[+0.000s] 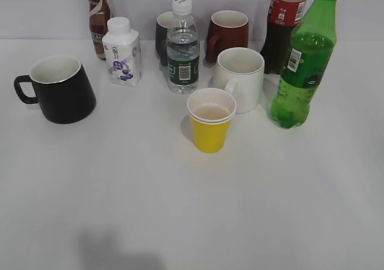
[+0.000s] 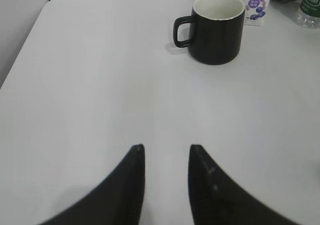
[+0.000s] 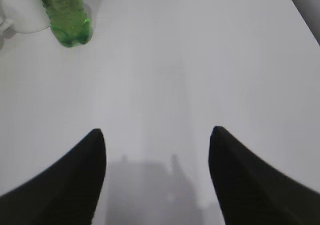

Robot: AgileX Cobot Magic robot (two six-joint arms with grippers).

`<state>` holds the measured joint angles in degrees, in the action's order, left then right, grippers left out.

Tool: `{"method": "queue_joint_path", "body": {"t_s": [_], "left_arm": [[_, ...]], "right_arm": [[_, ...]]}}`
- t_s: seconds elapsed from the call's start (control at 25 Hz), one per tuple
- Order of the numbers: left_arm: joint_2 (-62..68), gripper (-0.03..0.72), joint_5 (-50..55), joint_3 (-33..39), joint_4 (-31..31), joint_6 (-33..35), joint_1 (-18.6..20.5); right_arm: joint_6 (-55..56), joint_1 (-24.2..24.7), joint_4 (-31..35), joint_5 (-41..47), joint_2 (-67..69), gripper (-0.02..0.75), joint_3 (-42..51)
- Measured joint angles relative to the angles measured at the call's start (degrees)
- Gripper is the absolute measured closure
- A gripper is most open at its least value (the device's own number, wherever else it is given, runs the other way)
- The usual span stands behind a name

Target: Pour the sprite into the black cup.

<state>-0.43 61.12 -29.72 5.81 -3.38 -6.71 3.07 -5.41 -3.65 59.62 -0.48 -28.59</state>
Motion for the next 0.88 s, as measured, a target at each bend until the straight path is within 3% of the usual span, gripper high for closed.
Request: {"method": "queue_joint_path", "body": {"t_s": [0.88], "left_arm": [[0.00,0.452,0.00,0.00,0.00,0.00,0.00]], "right_arm": [[0.00,0.00,0.00,0.00,0.00,0.255,0.00]]}}
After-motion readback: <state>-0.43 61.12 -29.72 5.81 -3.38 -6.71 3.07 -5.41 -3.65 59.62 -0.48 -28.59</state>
